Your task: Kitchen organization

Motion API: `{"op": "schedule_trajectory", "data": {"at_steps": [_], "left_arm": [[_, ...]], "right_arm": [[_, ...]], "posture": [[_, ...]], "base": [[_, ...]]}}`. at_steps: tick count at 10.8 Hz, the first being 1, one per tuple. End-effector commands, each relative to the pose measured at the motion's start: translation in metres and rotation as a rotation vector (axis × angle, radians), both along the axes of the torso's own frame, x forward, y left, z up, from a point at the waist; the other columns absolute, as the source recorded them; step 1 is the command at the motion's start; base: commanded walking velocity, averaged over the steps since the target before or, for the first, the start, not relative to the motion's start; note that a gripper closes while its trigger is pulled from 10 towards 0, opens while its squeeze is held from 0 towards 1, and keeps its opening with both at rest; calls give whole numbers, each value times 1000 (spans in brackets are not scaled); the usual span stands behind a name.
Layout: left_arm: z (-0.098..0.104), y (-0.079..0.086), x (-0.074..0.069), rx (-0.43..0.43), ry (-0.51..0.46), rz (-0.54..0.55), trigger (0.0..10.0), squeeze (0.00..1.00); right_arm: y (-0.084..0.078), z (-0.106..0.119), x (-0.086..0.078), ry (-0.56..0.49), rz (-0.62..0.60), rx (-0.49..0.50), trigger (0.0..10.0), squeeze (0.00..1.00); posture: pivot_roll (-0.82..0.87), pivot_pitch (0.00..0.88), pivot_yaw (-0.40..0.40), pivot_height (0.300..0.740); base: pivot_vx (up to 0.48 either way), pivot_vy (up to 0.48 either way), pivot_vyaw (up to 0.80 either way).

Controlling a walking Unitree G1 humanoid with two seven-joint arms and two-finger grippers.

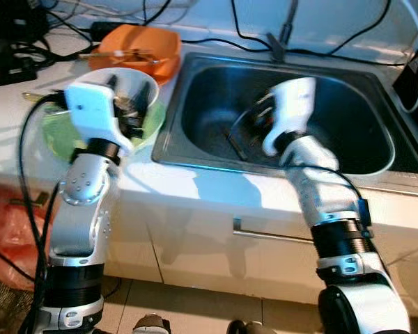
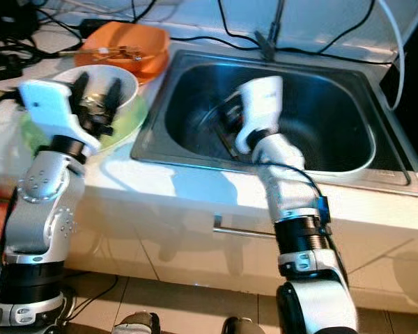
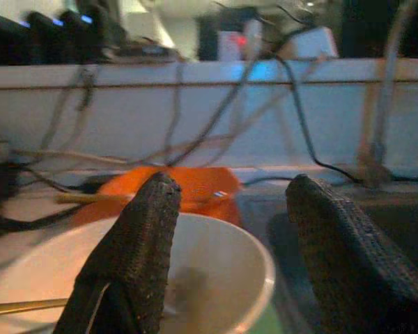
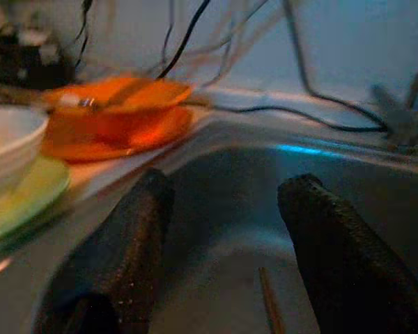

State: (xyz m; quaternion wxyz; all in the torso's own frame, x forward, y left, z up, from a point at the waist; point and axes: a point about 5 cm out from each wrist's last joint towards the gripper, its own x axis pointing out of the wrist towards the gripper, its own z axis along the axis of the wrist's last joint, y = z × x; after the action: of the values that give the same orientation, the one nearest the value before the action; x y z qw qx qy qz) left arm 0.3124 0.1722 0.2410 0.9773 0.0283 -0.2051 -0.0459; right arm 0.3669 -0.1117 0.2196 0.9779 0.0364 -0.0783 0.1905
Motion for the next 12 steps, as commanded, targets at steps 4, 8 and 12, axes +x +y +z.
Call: {"op": "schedule_trajectory", "data": {"at_steps": [4,8,12], "left_arm": [[-1,26,-8,-10,-24,209,10000,0],[-8,39,-9,-35,5,284,10000,0],[-14,42,-7,-97,52,296,10000,0]], "right_arm": [[14,-14,-19,72,199,-29,10000,0],[11,-16,-27,52,194,27,10000,533],[14,-15,-31,21,199,-68,10000,1000]], "posture": [[131,56,-46,740],[128,64,-46,740],[130,66,-40,740]], "base": [[0,0,0],[0,0,0],[0,0,0]]}}
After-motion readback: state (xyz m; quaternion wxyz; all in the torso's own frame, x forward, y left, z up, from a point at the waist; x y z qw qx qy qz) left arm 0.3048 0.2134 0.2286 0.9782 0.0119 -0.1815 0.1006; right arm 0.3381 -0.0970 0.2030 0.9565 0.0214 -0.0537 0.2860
